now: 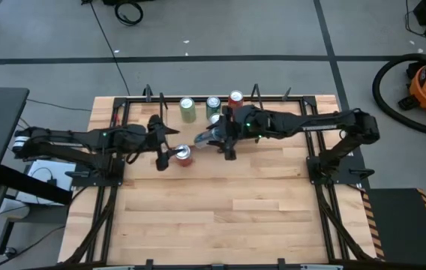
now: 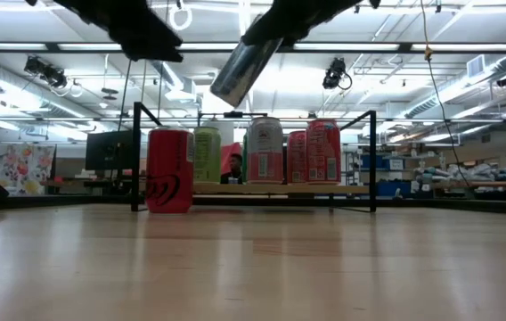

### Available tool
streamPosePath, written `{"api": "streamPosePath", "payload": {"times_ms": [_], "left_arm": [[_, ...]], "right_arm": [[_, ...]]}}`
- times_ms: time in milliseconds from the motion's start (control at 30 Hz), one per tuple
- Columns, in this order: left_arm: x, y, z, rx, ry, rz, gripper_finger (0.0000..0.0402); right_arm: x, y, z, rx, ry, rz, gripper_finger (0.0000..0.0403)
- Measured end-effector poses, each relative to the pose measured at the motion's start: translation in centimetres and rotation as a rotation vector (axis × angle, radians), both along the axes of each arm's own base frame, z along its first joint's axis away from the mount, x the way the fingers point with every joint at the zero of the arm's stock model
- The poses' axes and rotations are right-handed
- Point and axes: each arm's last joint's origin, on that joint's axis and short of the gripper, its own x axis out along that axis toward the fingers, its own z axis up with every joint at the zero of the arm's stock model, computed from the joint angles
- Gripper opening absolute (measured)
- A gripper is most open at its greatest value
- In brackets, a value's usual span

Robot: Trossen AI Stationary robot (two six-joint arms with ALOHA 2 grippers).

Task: Place canned beverage on shelf
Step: Put the blue soda can on the shelf

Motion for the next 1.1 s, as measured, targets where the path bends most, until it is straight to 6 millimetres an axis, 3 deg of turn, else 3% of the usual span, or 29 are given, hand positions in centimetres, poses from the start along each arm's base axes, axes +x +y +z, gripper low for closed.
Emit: {"api": "streamPosePath", "payload": {"times_ms": [700,1100], "left_arm": [[-3.5,0.1,-0.6,0.025,0.15,0.148,0.0329],[-3.6,0.2,-0.6,0.044,0.162,0.163,0.0329]], "right_arm": [[5.4,-5.3,-0.4,-0.005,-0.016,0.055,0.0252],[6.0,-7.5,-0.8,-0.004,-0.042,0.066,0.0252]]}}
